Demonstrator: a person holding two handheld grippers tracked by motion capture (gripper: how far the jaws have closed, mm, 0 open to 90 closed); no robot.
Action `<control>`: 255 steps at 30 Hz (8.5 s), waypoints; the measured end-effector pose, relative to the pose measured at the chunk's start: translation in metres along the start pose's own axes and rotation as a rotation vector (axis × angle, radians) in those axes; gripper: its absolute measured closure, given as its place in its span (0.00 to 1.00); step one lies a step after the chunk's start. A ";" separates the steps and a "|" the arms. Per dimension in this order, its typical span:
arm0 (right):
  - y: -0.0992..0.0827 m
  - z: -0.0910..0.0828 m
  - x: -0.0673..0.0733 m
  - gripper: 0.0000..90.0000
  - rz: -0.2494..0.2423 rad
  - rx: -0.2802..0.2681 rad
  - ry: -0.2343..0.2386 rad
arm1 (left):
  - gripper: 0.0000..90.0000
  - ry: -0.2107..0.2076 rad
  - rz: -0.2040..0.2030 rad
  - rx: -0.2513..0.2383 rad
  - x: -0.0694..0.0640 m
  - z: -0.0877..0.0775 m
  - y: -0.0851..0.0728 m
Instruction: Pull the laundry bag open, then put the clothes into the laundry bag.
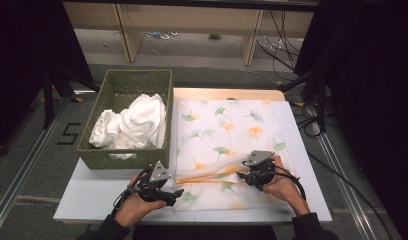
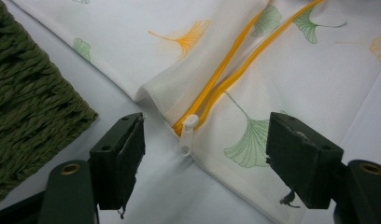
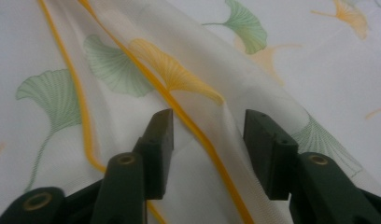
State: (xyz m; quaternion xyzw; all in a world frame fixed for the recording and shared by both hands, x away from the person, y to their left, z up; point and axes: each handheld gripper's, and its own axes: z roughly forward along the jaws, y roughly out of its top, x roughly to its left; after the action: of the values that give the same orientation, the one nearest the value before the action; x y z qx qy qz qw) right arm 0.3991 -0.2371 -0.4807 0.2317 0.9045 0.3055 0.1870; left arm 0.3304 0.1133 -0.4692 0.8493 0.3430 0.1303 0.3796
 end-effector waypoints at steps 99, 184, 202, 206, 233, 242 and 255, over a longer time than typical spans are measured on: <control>0.040 -0.024 -0.009 1.00 -0.058 -0.052 -0.110 | 0.00 0.201 -0.113 0.199 0.190 0.030 0.093; 0.033 -0.028 -0.013 0.99 -0.027 -0.045 -0.099 | 0.16 0.366 -0.312 0.224 0.224 0.064 0.083; 0.032 -0.026 -0.014 0.99 -0.012 -0.040 -0.095 | 0.49 0.169 -0.247 0.209 0.216 0.064 0.086; 0.032 -0.027 -0.013 0.99 -0.012 -0.046 -0.098 | 0.36 0.204 -0.251 0.216 0.215 0.069 0.085; 0.032 -0.029 -0.018 0.99 -0.018 -0.058 -0.102 | 0.68 0.108 -0.360 -0.102 0.220 0.005 0.101; 0.033 -0.031 -0.020 0.99 -0.016 -0.075 -0.114 | 0.68 -0.011 -0.400 -0.331 0.207 -0.046 0.108; 0.034 -0.030 -0.023 0.99 -0.037 -0.081 -0.113 | 0.68 -0.122 -0.252 -0.435 0.164 -0.104 0.131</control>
State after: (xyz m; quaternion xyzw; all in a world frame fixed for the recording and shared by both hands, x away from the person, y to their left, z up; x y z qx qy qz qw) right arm 0.4138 -0.2397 -0.4322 0.2243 0.8835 0.3245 0.2527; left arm 0.4637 0.2204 -0.3095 0.7046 0.3866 0.1014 0.5864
